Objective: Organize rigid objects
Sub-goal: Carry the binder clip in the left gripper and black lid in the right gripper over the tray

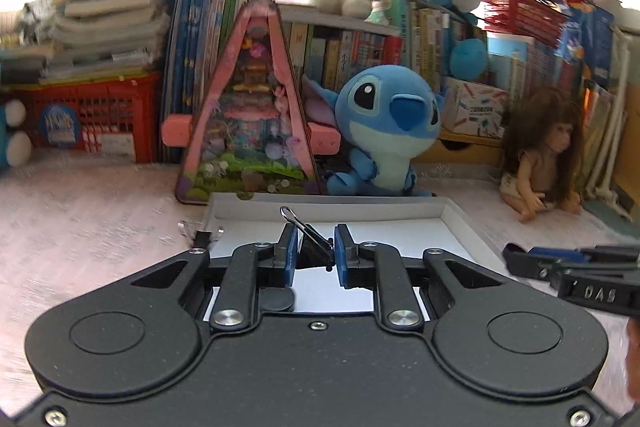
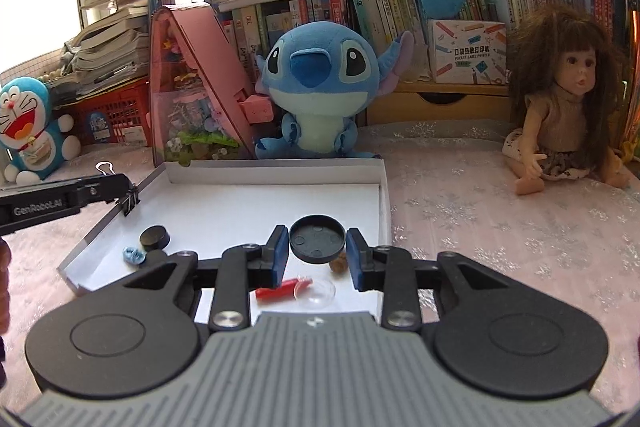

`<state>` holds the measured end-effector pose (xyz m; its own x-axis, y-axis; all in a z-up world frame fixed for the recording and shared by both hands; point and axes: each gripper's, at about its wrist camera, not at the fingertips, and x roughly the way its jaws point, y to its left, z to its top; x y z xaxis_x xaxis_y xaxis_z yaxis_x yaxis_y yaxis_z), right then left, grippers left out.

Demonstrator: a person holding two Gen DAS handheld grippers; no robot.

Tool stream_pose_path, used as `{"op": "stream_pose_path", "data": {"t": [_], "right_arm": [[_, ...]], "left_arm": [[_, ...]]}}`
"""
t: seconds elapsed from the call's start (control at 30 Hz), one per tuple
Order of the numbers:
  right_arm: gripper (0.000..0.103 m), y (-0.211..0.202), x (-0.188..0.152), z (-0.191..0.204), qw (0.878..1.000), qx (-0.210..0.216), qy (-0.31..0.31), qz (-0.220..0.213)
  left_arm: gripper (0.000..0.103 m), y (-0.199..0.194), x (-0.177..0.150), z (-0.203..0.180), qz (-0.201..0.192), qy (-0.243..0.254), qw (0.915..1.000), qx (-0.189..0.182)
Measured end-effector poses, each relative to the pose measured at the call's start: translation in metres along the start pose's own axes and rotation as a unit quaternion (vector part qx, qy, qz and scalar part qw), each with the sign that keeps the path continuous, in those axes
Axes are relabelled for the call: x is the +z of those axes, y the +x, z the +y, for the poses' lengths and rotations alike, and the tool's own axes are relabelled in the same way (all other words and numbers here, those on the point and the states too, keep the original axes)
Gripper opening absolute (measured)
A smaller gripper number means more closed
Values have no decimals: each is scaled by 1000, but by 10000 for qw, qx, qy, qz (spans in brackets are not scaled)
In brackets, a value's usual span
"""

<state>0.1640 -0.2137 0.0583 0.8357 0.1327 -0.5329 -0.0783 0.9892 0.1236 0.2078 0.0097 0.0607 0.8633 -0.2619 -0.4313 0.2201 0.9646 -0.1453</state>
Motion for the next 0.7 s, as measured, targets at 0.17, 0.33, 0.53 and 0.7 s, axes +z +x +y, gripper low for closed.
{"op": "stream_pose_path", "data": {"t": [0.17,0.33,0.53,0.7], "right_arm": [[36,23,-1,0,9997,25,236,-59],[36,40,-10,4,9998,55,210,-17],[36,53,-14,10,9999,28,128,99],[36,59,-17,15,9998,-29,2,184]], "left_arm": [[18,29,-9,-9,72,72,9999,22],[18,50,-22,-20,222,222,9995,63],[18,62,-30,-24,328,304,9990,95],[18,69,-35,-22,496,315,9980,216]]}}
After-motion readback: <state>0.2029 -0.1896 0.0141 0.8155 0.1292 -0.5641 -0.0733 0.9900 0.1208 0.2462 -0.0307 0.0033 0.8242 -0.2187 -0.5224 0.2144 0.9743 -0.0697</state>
